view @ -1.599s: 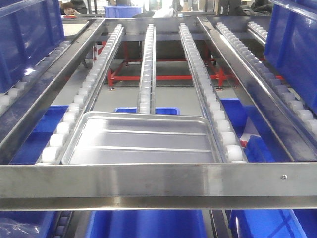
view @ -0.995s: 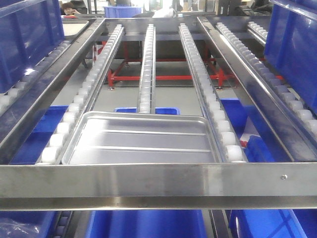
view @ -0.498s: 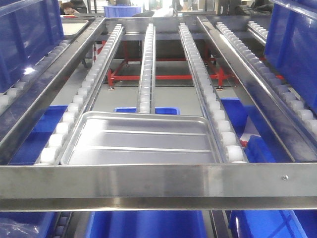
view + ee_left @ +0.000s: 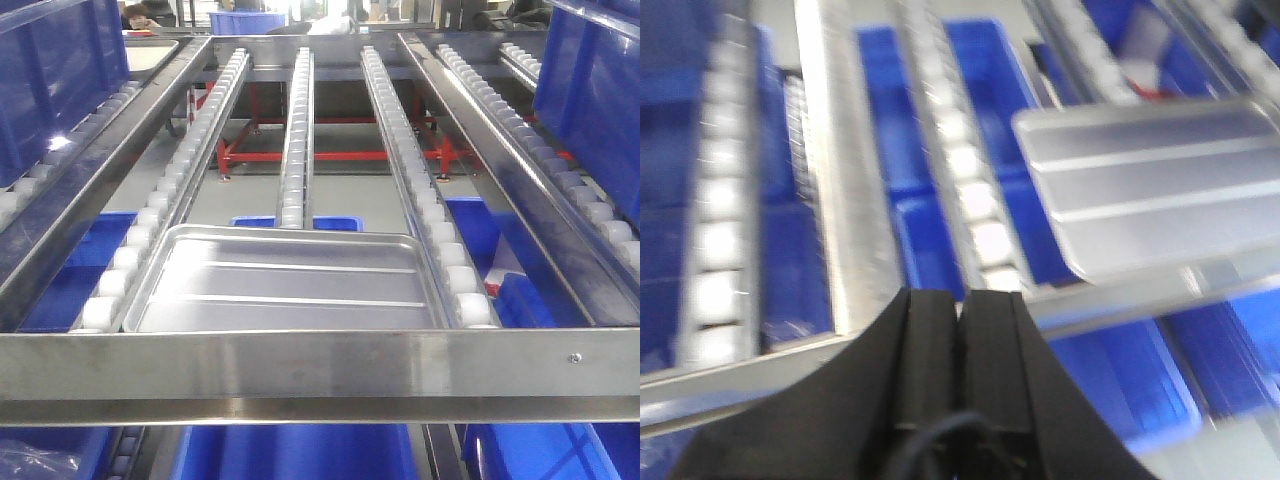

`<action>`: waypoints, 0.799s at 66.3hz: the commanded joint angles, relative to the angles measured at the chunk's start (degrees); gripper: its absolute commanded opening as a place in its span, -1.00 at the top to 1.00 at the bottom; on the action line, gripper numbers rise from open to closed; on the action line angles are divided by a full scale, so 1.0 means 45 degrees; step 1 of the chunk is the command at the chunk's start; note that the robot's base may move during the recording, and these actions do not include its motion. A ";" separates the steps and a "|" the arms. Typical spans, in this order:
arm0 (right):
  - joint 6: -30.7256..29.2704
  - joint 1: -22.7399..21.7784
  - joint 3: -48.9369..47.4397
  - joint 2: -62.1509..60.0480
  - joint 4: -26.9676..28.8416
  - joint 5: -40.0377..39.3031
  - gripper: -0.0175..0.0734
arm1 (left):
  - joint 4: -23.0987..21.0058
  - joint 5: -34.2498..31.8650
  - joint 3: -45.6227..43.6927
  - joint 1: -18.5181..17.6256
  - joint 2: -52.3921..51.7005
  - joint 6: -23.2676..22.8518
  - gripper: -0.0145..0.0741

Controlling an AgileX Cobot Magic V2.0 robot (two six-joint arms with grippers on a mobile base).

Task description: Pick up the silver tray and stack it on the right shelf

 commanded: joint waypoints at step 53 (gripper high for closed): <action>0.2003 0.0143 -0.5055 0.7788 0.1878 0.1841 0.48 | -0.5598 0.0607 -0.6363 -0.0764 1.1245 -0.0020 0.88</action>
